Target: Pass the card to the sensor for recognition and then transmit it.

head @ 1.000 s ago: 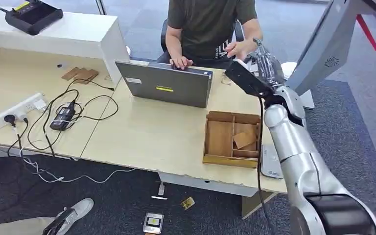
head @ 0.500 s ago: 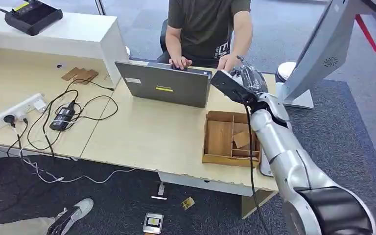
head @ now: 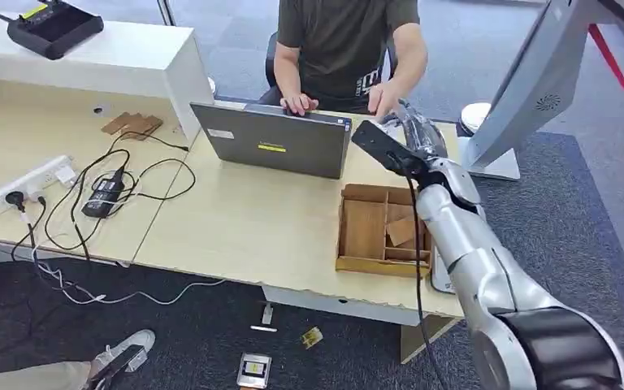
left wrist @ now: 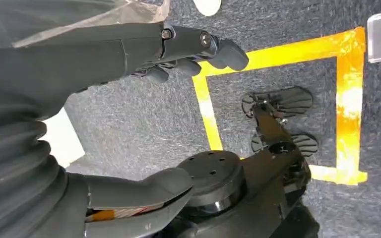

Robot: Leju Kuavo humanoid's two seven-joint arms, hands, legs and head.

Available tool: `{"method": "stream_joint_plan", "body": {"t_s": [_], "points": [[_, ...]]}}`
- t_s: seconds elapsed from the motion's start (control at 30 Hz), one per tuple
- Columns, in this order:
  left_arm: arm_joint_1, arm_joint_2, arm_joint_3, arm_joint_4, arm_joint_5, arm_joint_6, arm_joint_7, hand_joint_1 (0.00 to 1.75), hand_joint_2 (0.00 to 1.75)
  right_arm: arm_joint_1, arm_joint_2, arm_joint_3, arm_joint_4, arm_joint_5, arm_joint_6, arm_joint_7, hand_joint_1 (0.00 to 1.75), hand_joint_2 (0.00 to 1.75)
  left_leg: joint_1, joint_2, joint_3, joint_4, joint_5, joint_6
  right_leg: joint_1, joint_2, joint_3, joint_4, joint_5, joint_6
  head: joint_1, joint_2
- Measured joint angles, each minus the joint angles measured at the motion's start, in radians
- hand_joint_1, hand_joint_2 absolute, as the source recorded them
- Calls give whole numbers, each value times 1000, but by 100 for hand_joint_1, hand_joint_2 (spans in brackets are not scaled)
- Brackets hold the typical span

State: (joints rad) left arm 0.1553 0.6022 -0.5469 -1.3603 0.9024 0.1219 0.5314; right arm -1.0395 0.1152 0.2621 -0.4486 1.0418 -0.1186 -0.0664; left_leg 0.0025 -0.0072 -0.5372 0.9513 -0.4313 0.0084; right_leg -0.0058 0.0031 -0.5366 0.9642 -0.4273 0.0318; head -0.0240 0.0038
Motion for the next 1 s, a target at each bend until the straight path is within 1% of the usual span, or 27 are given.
{"method": "stream_joint_plan", "body": {"t_s": [0.1, 0.33, 0.4, 0.43, 0.47, 0.5, 0.53, 0.63, 0.73, 0.83, 0.93, 0.97, 1.0], "points": [[-6, 11, -21, -4, 22, 15, -9, 0, 175, 3, -10, -1, -2, -18, -10, -13, 0, 175, 0, 0, 0, 0, 0, 0, 0, 0, 0, 0, 0, 0, 0, 0], [-6, 11, -23, -4, 23, 15, -9, 0, 175, 3, -10, -1, -2, -19, -11, -13, 0, 175, 0, 0, 0, 0, 0, 0, 0, 0, 0, 0, 0, 0, 0, 0], [-12, 21, -47, -13, 63, 49, -13, 0, 175, 12, -23, -1, -16, -54, -24, -40, 0, 175, 0, 0, 0, 0, 0, 0, 0, 0, 0, 0, 0, 0, 0, 0], [-19, 28, -74, -21, 99, 80, -30, 0, 175, 41, -41, -2, -63, -92, -31, -55, 0, 175, 0, 0, 0, 0, 0, 0, 0, 0, 0, 0, 0, 0, 0, 0], [-26, 50, -110, -55, 179, 141, -46, 0, 175, 134, -93, -2, -221, -134, 40, -35, 0, 175, 0, -1, 1, 1, 0, 0, 0, 0, 1, -1, 0, 0, 0, 0], [-32, 64, -131, -63, 213, 142, -63, 0, 175, 212, -132, -6, -348, -149, 113, -3, 0, 175, 0, -1, 1, 1, 0, 0, 0, 0, 2, -1, 0, 0, 0, 0], [-35, 73, -140, -63, 227, 134, -72, 0, 175, 259, -155, -11, -439, -153, 165, 16, 0, 175, 0, 0, 1, 1, -1, 0, 0, 0, 1, -1, 0, 0, 0, 0], [-39, 92, -156, -63, 243, 108, -93, 0, 175, 351, -207, -32, -611, -173, 269, 55, 0, 175, 0, 0, 2, 1, -1, 0, 0, 0, 1, -1, 0, 0, 0, 0], [-41, 108, -168, -55, 245, 67, -111, 0, 175, 455, -274, -79, -856, -251, 379, 85, 0, 175, -1, 0, 2, 1, -1, 0, -1, 0, 1, -2, 0, 0, -1, 0], [-43, 115, -173, -38, 235, 30, -126, 0, 175, 534, -331, -136, -1059, -357, 484, 123, 0, 175, -1, 0, 2, 1, -1, 0, -1, 0, 1, -2, 0, 0, 0, 0], [-39, 118, -173, -25, 209, 14, -131, 0, 175, 603, -377, -193, -1274, -453, 612, 191, 0, 175, -1, 1, 2, 1, -2, 0, -1, 1, 1, -2, 0, 0, 0, 0], [-36, 118, -170, -23, 196, 13, -131, 0, 175, 626, -391, -209, -1347, -464, 648, 215, 0, 175, 0, 1, 2, 1, -2, -1, -1, 1, 1, -2, 0, 0, 0, 0], [-33, 118, -165, -21, 185, 12, -128, 0, 175, 645, -400, -220, -1402, -466, 667, 230, 0, 175, 0, 1, 2, 1, -2, -1, -1, 1, 1, -2, 0, 0, 0, 0]]}}
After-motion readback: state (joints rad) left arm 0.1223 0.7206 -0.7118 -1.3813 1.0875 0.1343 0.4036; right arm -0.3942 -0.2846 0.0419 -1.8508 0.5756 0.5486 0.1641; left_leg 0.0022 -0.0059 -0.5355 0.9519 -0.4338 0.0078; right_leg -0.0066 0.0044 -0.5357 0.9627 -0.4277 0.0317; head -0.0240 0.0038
